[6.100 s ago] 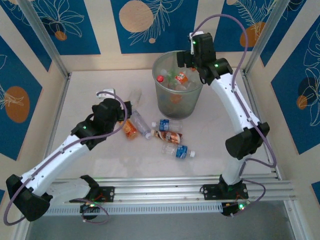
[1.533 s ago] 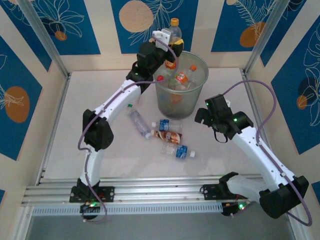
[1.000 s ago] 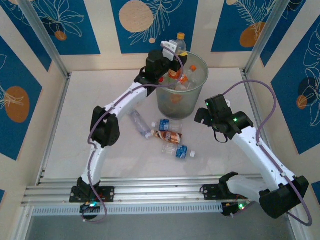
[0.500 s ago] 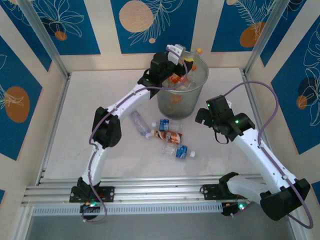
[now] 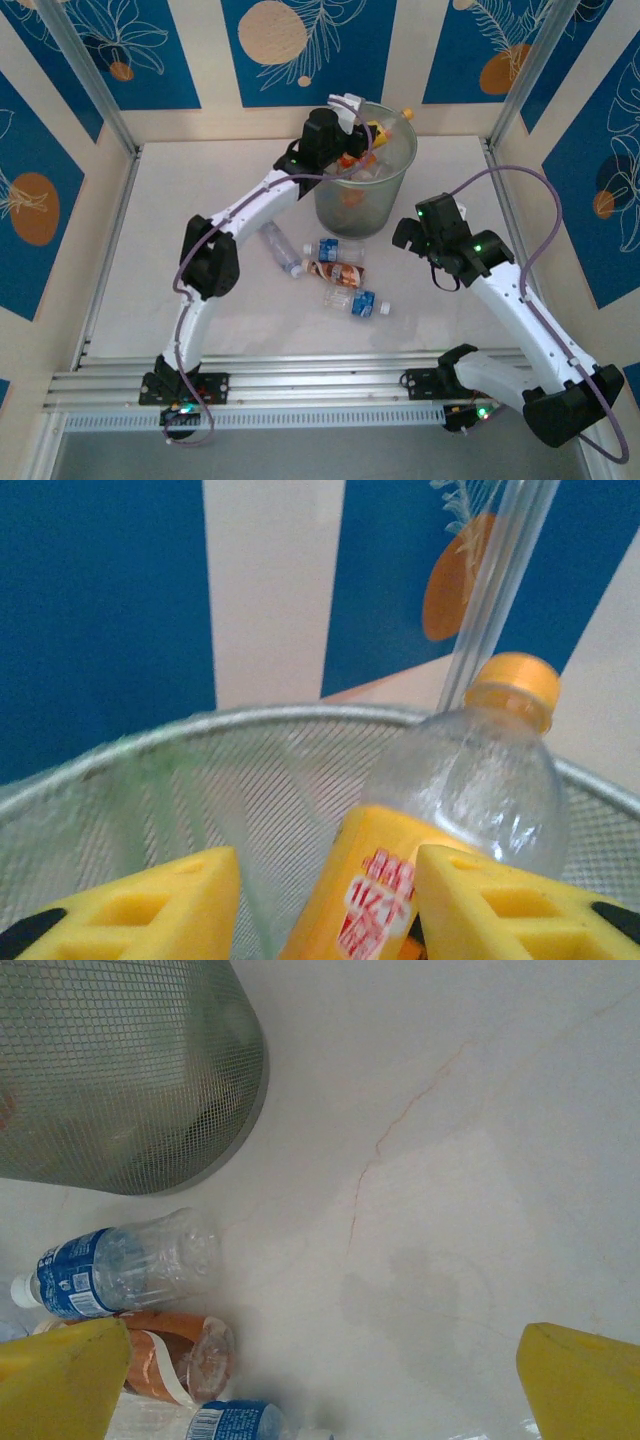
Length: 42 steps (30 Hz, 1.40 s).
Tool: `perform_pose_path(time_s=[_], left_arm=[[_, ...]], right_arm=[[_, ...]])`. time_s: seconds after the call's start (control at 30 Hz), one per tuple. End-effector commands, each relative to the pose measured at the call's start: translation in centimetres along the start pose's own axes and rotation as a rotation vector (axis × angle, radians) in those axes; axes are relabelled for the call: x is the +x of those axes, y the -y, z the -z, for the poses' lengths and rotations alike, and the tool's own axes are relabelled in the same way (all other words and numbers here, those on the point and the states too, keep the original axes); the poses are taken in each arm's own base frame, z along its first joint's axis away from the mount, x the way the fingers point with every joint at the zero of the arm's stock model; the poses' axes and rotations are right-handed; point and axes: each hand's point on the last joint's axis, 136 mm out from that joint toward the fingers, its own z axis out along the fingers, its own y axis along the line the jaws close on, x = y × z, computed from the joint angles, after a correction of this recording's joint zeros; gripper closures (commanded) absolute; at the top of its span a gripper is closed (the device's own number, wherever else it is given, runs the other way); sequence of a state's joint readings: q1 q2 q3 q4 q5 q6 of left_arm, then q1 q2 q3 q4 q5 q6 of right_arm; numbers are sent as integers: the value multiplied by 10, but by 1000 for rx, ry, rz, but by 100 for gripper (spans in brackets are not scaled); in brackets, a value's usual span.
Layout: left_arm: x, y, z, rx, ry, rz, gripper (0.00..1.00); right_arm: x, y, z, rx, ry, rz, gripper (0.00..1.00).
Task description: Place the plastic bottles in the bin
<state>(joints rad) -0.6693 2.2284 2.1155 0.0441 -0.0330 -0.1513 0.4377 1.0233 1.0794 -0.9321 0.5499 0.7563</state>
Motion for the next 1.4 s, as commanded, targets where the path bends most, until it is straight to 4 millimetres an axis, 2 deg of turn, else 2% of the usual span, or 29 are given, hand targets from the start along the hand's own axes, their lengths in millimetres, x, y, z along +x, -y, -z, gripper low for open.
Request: perform_pose_path(time_s=[0.0, 0.23, 0.33, 0.47, 0.7, 0.9, 1.03, 1.17, 1.27, 1.37], left_arm=[[11, -14, 19, -95, -123, 72, 53], [36, -30, 34, -181, -274, 198, 60], [34, -44, 39, -246, -270, 182, 61], [10, -47, 43, -233, -212, 174, 59], [-66, -29, 63, -152, -58, 147, 47], [-117, -25, 101, -148, 37, 138, 39], [-130, -28, 132, -179, 68, 136, 32], [-132, -37, 168, -229, 111, 147, 18], [-123, -47, 197, -287, 123, 164, 1], [-105, -60, 224, -353, 110, 185, 0]], right_arm=[[1, 1, 2, -2, 7, -20, 1], [-1, -3, 4, -15, 11, -21, 1], [0, -3, 4, -18, 8, -16, 1], [1, -5, 6, -26, -4, -4, 1], [28, -10, 4, -30, -137, 61, 1], [58, -24, 8, -95, -233, 139, 1], [84, -46, 6, -193, -302, 254, 1], [114, -68, 1, -251, -372, 414, 1], [137, -80, -4, -247, -406, 567, 1], [155, -89, -13, -222, -435, 704, 1]])
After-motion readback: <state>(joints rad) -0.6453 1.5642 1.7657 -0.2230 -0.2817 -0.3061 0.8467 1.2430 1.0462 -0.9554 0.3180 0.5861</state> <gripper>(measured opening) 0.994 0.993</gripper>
